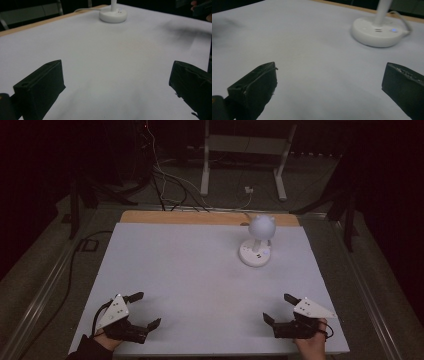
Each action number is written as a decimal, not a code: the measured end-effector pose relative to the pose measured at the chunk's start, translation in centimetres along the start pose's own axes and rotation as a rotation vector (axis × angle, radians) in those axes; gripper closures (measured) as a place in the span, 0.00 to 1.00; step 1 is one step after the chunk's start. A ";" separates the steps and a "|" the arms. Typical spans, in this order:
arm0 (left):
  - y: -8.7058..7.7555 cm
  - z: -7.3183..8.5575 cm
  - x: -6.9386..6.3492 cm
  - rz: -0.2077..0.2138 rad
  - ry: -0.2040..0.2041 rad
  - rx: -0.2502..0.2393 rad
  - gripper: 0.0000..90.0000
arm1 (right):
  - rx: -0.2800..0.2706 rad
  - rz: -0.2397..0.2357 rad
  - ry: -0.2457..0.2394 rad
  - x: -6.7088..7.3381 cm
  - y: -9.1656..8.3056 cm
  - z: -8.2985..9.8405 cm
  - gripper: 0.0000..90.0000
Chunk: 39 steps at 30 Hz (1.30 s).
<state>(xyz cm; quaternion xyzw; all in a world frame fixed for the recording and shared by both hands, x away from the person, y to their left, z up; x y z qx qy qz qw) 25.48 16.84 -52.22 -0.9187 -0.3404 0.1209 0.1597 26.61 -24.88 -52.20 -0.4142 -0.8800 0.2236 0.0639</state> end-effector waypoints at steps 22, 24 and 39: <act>0.0 0.1 -0.5 0.015 0.029 0.015 0.00 | -0.006 0.102 -0.048 -0.3 0.8 0.7 0.00; 0.0 0.1 -0.5 0.015 0.028 0.016 0.00 | 0.001 0.103 -0.047 -0.3 0.8 0.7 0.00; 0.0 0.0 -0.6 0.034 0.013 -0.006 0.01 | 0.043 0.105 -0.002 -0.5 0.6 0.1 0.00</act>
Point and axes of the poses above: each handheld gripper's, and its own axes: y roughly forward along the jaws, z roughly out of its underside, x roughly to its left, the point moved 7 cm from there along y, roughly forward along the jaws, and after that the axes turned 6 degrees about -y, right-handed, at the moved point
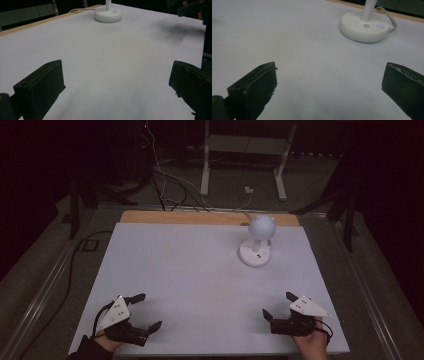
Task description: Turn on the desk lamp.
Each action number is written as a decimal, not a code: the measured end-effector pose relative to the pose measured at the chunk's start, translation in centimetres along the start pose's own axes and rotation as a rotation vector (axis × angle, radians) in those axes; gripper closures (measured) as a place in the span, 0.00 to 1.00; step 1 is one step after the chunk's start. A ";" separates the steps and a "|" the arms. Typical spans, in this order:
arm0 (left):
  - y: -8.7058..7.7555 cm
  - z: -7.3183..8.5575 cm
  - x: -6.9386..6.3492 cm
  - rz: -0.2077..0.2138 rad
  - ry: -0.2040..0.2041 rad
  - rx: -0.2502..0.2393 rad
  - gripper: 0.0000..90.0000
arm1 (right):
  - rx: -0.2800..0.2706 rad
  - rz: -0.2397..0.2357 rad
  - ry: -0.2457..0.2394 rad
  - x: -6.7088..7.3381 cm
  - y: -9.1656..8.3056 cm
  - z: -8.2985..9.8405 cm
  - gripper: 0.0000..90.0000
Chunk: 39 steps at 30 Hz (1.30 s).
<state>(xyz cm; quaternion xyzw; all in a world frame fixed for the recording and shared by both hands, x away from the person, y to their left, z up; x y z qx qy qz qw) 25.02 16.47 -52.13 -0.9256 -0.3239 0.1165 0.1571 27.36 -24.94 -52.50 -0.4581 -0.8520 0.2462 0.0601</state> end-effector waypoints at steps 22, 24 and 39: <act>-0.1 -0.1 0.2 -0.011 -0.016 -0.008 0.01 | -0.018 0.005 0.032 -0.9 -0.6 -4.1 0.00; -0.1 -0.1 0.3 -0.010 -0.021 -0.011 0.00 | -0.024 0.001 0.029 -1.0 -0.5 -4.5 0.00; -0.1 -0.1 0.3 -0.013 -0.020 -0.005 0.00 | -0.028 -0.011 0.026 -1.4 1.4 -6.8 0.00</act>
Point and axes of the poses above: each handheld gripper's, and its own axes: y roughly forward along the jaws, z roughly out of its underside, x roughly to its left, the point moved 7 cm from there along y, roughly forward along the jaws, and after that the axes turned 6 degrees about -y, right-handed, at the moved point
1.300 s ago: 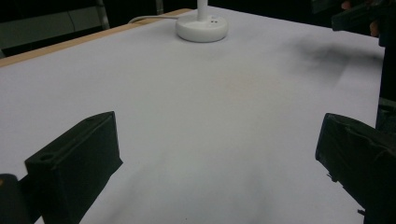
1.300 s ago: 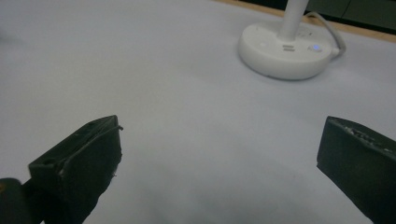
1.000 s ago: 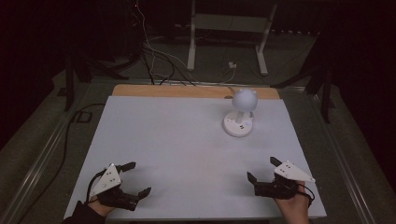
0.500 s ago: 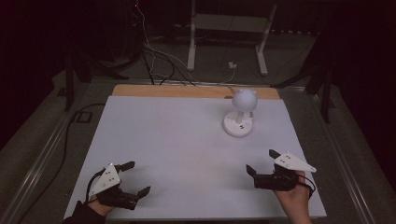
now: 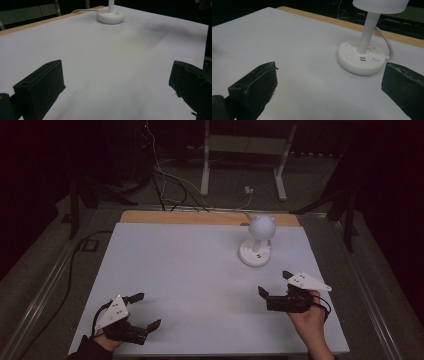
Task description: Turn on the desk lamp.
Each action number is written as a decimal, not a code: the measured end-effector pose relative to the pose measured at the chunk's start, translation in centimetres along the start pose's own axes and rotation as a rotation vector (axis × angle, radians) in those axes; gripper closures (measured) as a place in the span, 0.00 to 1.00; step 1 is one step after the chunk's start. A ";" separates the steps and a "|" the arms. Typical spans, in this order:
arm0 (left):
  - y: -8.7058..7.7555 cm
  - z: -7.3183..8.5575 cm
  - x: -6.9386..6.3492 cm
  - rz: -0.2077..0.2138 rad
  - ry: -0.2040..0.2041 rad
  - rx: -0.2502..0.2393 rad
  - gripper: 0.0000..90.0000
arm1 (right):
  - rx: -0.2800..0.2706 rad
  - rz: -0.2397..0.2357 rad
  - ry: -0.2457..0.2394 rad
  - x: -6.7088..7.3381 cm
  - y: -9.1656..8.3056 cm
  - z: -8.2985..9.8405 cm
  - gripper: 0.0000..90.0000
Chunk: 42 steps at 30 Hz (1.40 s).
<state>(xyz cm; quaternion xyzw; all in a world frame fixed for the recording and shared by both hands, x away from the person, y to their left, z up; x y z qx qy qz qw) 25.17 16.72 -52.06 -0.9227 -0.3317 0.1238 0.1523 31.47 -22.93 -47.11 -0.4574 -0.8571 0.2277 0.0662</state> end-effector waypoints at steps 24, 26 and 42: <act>-0.1 -0.1 0.0 -0.004 0.003 -0.007 0.01 | 0.034 0.021 -0.012 -0.3 4.6 -1.3 0.00; -0.1 -0.2 0.0 -0.004 0.001 -0.008 0.01 | 0.028 0.023 -0.016 -0.2 5.0 -1.7 0.00; -0.2 -0.1 0.0 -0.002 0.003 -0.006 0.01 | 0.029 -0.003 0.080 -1.0 8.5 -2.8 0.00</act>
Point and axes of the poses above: each handheld gripper's, and its own axes: y roughly forward along the jaws, z roughly out of its underside, x roughly to its left, the point moved 7 cm from there along y, roughly forward along the jaws, and after that the axes turned 6 degrees about -y, right-handed, at the moved point
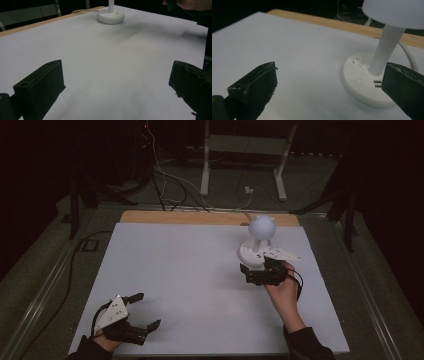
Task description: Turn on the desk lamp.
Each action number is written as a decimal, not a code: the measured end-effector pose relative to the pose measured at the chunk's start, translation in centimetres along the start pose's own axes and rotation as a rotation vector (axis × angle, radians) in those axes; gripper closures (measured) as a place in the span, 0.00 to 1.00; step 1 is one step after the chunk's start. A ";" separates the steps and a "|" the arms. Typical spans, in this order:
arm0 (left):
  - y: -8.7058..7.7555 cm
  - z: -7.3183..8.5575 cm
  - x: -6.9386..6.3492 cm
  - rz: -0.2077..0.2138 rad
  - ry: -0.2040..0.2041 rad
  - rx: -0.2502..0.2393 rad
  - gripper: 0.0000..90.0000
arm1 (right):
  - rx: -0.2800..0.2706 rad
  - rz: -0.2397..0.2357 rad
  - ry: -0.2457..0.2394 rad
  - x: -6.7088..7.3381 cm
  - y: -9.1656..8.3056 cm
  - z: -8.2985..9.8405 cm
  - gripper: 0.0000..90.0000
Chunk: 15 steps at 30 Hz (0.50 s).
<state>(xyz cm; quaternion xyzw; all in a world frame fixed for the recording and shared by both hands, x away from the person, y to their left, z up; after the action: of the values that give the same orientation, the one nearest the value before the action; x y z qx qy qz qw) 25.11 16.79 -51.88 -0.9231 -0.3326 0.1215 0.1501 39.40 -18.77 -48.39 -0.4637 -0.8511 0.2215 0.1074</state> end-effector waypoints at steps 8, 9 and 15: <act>0.0 0.0 0.0 0.002 -0.007 -0.001 0.01 | -0.001 0.049 0.072 -1.0 1.5 -1.0 0.00; 0.0 0.0 0.0 0.001 -0.004 0.001 0.01 | -0.010 0.059 0.099 -1.1 1.8 -1.3 0.00; 0.0 0.1 0.0 0.003 -0.005 0.005 0.00 | -0.034 0.085 0.133 -1.4 2.7 -1.9 0.00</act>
<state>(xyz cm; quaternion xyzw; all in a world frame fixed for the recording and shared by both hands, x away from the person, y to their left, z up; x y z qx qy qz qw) 25.10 16.81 -51.94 -0.9229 -0.3313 0.1248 0.1513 42.94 -18.17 -47.92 -0.5149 -0.8252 0.1804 0.1462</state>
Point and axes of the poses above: each handheld gripper's, and its own axes: y roughly forward along the jaws, z roughly out of its underside, x roughly to its left, the point moved 7 cm from there along y, roughly forward along the jaws, and after that the axes turned 6 degrees about -y, right-handed, at the moved point
